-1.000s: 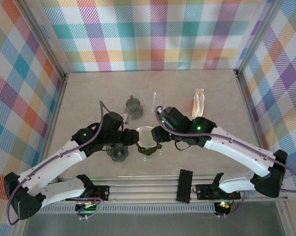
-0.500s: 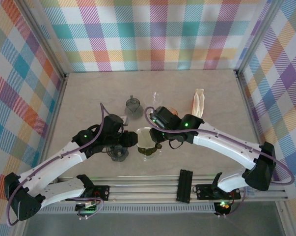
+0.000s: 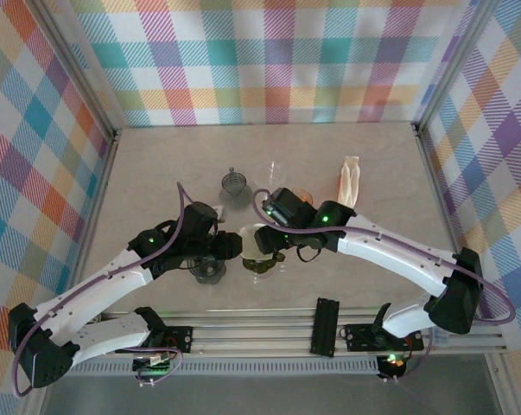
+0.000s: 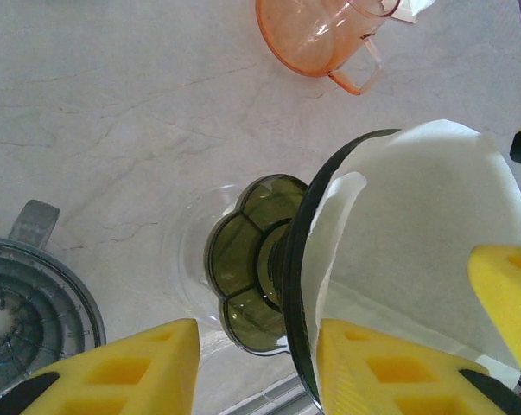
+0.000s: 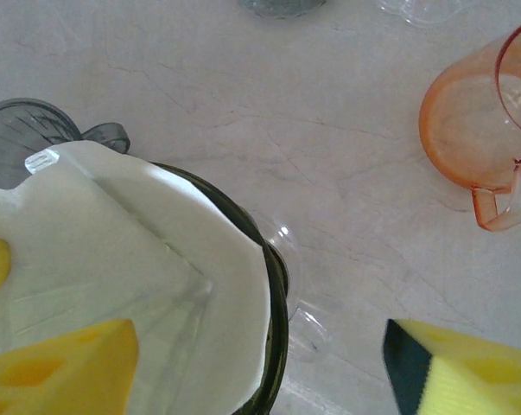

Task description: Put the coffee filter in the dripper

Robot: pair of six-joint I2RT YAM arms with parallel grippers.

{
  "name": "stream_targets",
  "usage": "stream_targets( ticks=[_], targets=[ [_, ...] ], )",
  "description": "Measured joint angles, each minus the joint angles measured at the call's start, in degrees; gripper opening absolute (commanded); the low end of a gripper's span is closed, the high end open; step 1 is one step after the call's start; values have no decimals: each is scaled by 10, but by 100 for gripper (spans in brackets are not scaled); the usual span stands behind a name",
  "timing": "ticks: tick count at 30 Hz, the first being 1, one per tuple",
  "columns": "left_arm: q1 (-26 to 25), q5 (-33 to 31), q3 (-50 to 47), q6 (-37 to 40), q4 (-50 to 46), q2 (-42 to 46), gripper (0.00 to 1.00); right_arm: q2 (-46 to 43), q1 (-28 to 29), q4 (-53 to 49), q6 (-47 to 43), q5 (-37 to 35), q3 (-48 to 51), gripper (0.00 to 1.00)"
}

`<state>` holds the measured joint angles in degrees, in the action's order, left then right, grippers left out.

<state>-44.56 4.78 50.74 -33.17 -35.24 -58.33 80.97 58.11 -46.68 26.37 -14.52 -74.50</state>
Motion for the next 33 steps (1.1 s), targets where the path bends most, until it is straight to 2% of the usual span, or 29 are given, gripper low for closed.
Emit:
stream_targets(
  ticks=[15,33],
  targets=[
    [0,0,-4,0,10,0,40,89,-9,-21,-9,2,-38,82],
    [0,0,-8,-2,14,-1,41,129,-15,-24,-16,2,-38,82]
  ],
)
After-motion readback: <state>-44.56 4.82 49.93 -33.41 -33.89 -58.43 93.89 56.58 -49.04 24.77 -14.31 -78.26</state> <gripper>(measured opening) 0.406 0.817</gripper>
